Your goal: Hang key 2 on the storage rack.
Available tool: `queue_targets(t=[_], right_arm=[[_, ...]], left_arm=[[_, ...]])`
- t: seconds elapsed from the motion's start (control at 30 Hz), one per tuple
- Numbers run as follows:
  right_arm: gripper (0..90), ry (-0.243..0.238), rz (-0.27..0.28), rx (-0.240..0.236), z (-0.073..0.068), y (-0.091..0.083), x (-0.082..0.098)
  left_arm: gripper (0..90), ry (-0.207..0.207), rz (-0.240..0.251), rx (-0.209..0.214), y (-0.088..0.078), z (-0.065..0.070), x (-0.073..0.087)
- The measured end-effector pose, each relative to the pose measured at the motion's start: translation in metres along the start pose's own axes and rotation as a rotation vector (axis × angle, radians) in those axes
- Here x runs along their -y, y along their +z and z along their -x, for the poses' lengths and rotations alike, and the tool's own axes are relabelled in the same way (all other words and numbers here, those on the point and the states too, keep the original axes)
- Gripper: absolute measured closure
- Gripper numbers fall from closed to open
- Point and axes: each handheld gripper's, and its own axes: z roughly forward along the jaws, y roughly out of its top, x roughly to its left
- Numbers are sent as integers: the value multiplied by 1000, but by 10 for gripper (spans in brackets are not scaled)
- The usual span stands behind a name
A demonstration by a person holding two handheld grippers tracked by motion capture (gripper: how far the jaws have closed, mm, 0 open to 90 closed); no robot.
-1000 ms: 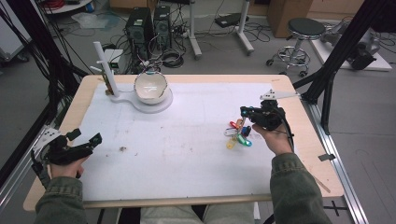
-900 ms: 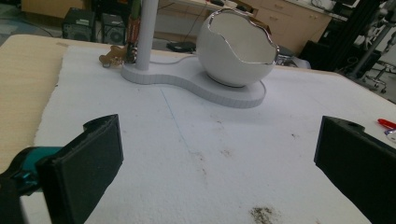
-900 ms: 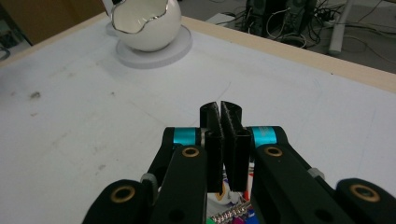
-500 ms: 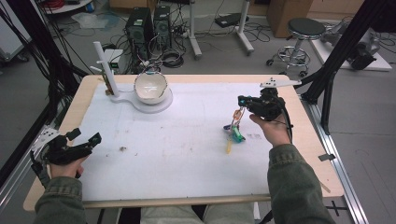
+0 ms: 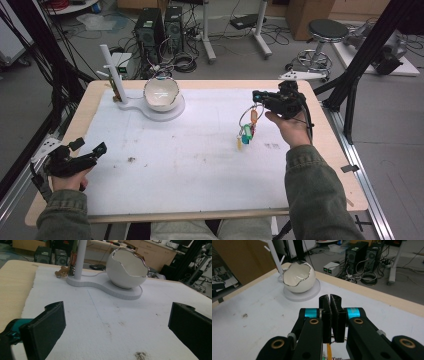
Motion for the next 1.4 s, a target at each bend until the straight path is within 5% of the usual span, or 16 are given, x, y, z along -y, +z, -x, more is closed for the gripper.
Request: queue_targets(t=[0.6,0.93,1.4], right_arm=[[882,-33,13,-77,-39,32,-49],[881,-37,-7,-128,-66,64,-61],[881,-21,-10,-179,-87,92,-79]], left_arm=[[16,-3,2,3,0,0,0],[16,-6,3,7,0,-1,0],[16,-8,4,12,0,-1,0]])
